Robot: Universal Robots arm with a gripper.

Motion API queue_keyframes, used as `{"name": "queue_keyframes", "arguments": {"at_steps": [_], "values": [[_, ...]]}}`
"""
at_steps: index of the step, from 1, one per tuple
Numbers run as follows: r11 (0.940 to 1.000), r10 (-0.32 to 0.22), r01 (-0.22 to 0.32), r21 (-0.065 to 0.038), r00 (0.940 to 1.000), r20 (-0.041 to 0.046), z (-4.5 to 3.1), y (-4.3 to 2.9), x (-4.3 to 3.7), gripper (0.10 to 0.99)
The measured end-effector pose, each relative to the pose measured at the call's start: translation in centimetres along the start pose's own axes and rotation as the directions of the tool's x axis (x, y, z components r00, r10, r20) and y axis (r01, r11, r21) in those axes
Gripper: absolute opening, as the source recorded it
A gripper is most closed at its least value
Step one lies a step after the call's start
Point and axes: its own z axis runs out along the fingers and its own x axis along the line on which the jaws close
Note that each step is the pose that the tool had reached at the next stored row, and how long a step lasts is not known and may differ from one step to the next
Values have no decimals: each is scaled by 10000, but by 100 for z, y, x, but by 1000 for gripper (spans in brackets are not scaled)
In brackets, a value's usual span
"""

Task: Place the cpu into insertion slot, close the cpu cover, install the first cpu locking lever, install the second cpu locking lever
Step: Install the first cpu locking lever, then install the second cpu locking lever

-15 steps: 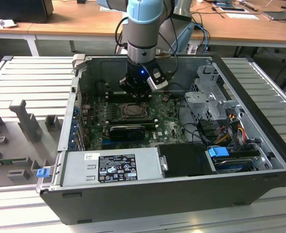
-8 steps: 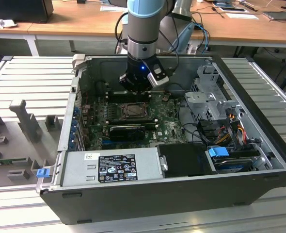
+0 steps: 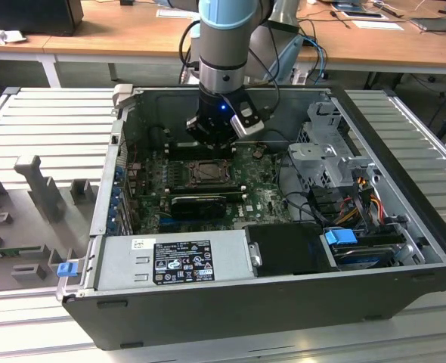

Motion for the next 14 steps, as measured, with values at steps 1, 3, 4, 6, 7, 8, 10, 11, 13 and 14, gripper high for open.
{"name": "queue_keyframes", "arguments": {"at_steps": [1,3,4,6,7,8,10,11,13,14], "values": [[10000,1,-1,0,10000,0,0,-3,0,106],[10000,1,-1,0,10000,0,-1,-12,1,106],[10000,0,0,1,10000,-1,-2,-15,1,106],[10000,0,0,2,10000,-1,-3,-23,1,106],[10000,0,0,1,10000,-1,-4,-34,1,106],[10000,1,-1,0,10000,0,-5,-48,2,106],[10000,2,-2,3,10000,-2,-12,-48,2,106],[10000,0,0,2,10000,-1,-22,-47,1,106],[10000,0,0,1,10000,-1,-41,-45,1,106],[10000,1,-1,1,10000,0,-54,-44,1,106]]}}
